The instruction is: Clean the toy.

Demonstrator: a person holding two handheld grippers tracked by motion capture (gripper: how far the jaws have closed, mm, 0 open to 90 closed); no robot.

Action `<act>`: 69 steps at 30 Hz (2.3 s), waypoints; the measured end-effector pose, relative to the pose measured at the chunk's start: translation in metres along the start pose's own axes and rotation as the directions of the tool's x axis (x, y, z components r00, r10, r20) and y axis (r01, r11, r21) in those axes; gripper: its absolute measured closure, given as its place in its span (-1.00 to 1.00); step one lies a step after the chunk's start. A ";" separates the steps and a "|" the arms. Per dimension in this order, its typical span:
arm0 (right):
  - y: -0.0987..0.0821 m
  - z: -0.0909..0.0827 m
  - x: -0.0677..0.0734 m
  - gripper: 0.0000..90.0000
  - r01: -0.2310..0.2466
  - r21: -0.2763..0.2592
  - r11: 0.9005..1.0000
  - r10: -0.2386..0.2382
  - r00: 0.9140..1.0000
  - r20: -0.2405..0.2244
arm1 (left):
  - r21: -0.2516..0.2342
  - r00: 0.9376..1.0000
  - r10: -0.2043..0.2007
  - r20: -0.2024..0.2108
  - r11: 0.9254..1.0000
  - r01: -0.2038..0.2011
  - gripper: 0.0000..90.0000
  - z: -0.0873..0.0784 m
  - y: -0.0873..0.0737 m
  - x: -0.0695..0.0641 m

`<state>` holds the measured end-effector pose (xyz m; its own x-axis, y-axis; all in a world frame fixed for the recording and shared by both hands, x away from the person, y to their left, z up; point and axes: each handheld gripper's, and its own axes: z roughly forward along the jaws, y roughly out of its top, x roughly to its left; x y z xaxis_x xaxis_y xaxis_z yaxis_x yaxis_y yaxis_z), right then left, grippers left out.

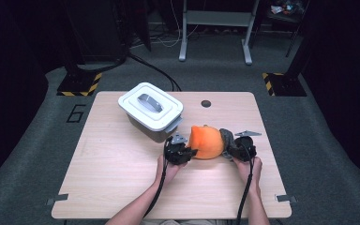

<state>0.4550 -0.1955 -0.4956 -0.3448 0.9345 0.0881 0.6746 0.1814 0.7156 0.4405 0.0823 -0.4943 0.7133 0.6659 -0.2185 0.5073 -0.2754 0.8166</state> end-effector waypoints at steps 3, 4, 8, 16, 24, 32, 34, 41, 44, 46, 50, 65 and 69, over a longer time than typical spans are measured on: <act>0.002 -0.013 -0.001 0.64 -0.011 -0.033 0.999 0.011 1.000 -0.002 | 0.003 1.000 0.008 -0.001 1.000 -0.008 0.73 -0.001 0.000 -0.001; 0.003 -0.018 0.000 0.64 -0.008 -0.049 0.999 0.008 1.000 0.002 | 0.003 1.000 0.006 0.001 1.000 -0.006 0.73 -0.001 -0.001 0.000; 0.013 -0.043 0.009 0.63 0.010 -0.117 0.993 -0.013 1.000 -0.025 | 0.004 1.000 0.011 -0.007 1.000 -0.011 0.73 0.000 0.001 -0.001; 0.030 -0.049 0.048 0.63 0.161 -0.087 0.983 -0.166 0.985 -0.053 | 0.015 0.999 0.035 -0.018 0.999 -0.035 0.72 0.000 0.003 0.000; 0.034 -0.034 0.047 0.63 0.150 -0.078 0.986 -0.154 0.987 -0.046 | -0.005 0.997 0.079 -0.020 0.997 -0.079 0.35 -0.004 0.001 0.003; 0.038 -0.030 0.044 0.63 0.135 -0.079 0.988 -0.140 0.988 -0.064 | 0.007 0.977 0.192 -0.093 0.981 -0.192 -0.04 0.005 0.000 -0.002; 0.038 -0.028 0.043 0.63 0.145 -0.083 0.986 -0.151 0.986 -0.070 | 0.003 0.974 0.194 -0.120 0.981 -0.195 0.07 0.009 -0.001 -0.003; 0.038 -0.036 0.044 0.63 0.137 -0.106 0.985 -0.143 0.988 -0.050 | 0.002 0.970 0.195 -0.142 0.980 -0.197 0.72 0.009 0.003 -0.008; 0.037 -0.046 0.048 0.63 0.152 -0.133 0.979 -0.159 0.986 -0.045 | 0.002 0.977 0.168 -0.132 0.986 -0.170 0.78 0.006 0.005 -0.010; 0.038 -0.052 0.054 0.63 0.163 -0.148 0.975 -0.172 0.984 -0.048 | 0.001 0.982 0.153 -0.115 0.988 -0.154 0.78 0.004 0.006 -0.013; 0.041 -0.056 0.071 0.62 0.209 -0.158 0.965 -0.221 0.974 -0.057 | 0.003 0.986 0.134 -0.098 0.991 -0.134 0.79 0.000 0.009 -0.020; 0.039 -0.034 0.081 0.63 0.240 -0.095 0.966 -0.244 0.969 -0.028 | 0.026 0.992 0.093 -0.082 0.995 -0.091 0.83 0.002 0.002 -0.013; 0.037 -0.034 0.068 0.63 0.198 -0.078 0.977 -0.199 0.980 -0.005 | 0.028 0.993 0.090 -0.081 0.996 -0.088 0.83 0.002 0.001 -0.010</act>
<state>0.4343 -0.1358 -0.4391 -0.4748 0.8785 -0.0526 0.5403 0.3382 0.7705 0.4348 0.0737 -0.4925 0.7145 0.6924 -0.1005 0.4563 -0.3522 0.8172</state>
